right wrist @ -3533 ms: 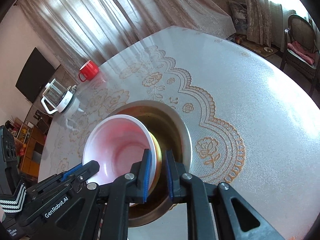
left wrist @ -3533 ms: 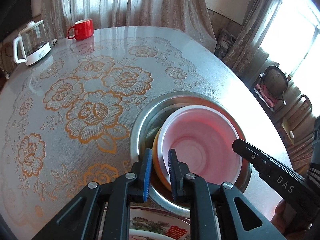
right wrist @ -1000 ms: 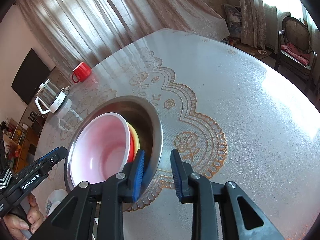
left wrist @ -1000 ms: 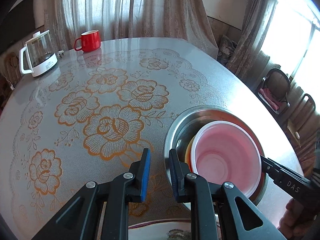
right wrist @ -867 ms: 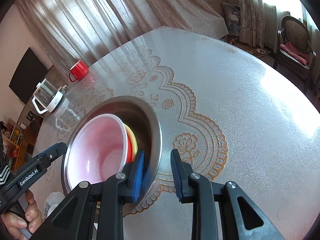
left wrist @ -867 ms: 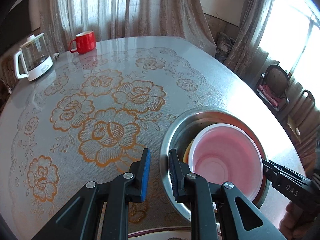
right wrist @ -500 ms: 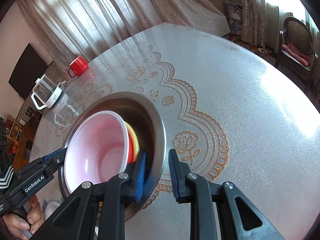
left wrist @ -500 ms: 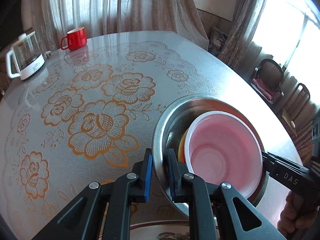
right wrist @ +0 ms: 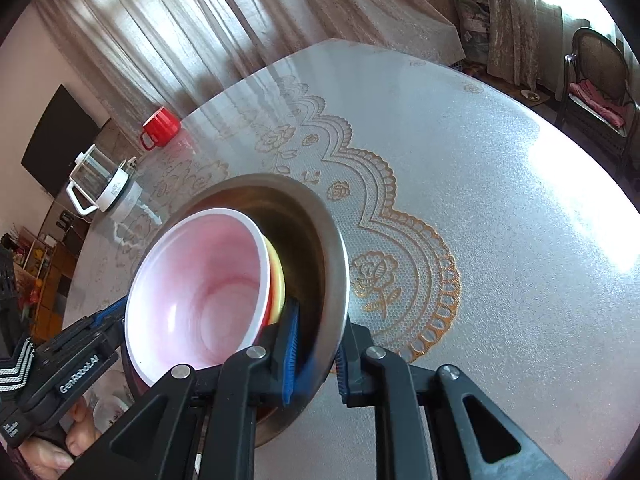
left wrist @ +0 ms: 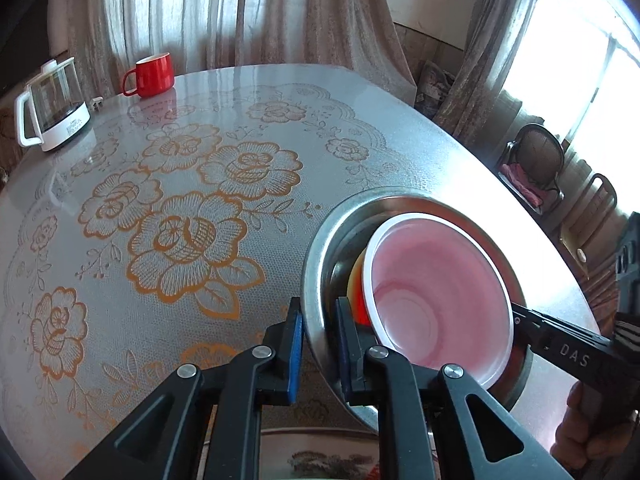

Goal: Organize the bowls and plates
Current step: 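Close both tools on the steel bowl rim and lift the nested bowls, then carry the steel bowl with both tools over the floral plate stack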

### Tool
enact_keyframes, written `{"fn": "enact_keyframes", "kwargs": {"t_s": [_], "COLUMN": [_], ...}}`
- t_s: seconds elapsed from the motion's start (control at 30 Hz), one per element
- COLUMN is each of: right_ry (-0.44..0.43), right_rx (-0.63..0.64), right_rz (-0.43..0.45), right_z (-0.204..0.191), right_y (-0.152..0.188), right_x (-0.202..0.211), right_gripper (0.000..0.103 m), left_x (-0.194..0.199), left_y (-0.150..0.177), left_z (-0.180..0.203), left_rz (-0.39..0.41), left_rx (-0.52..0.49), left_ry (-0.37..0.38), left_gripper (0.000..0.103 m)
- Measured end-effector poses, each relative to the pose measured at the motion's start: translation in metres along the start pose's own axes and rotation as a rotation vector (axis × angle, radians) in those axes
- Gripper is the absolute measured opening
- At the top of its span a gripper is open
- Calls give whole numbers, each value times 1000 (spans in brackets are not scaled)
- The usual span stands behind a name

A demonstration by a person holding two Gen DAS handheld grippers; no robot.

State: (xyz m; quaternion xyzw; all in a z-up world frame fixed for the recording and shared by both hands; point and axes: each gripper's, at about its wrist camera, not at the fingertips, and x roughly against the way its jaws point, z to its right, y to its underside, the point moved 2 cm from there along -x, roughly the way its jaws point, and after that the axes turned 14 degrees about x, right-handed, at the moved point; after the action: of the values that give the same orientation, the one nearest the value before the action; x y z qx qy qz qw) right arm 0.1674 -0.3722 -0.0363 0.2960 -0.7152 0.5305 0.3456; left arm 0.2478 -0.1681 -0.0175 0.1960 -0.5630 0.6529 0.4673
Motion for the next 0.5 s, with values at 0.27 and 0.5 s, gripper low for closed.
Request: {"fn": "enact_keyframes", "kwargs": {"t_s": [0.27,0.5], "right_ry": [-18,-41], "right_rx": [-58,-85], "right_rz": [7,7], "right_z": [10,14], "right_y": [14,17], "right_x": [4,6], "right_gripper": [13,12], "left_x": [24,39], "left_y": [16,21], "left_z": [14,22], "left_rz": [53,98], "left_rx": [-25,-26], "left_ry": [22,34], "left_gripper": [15,15]}}
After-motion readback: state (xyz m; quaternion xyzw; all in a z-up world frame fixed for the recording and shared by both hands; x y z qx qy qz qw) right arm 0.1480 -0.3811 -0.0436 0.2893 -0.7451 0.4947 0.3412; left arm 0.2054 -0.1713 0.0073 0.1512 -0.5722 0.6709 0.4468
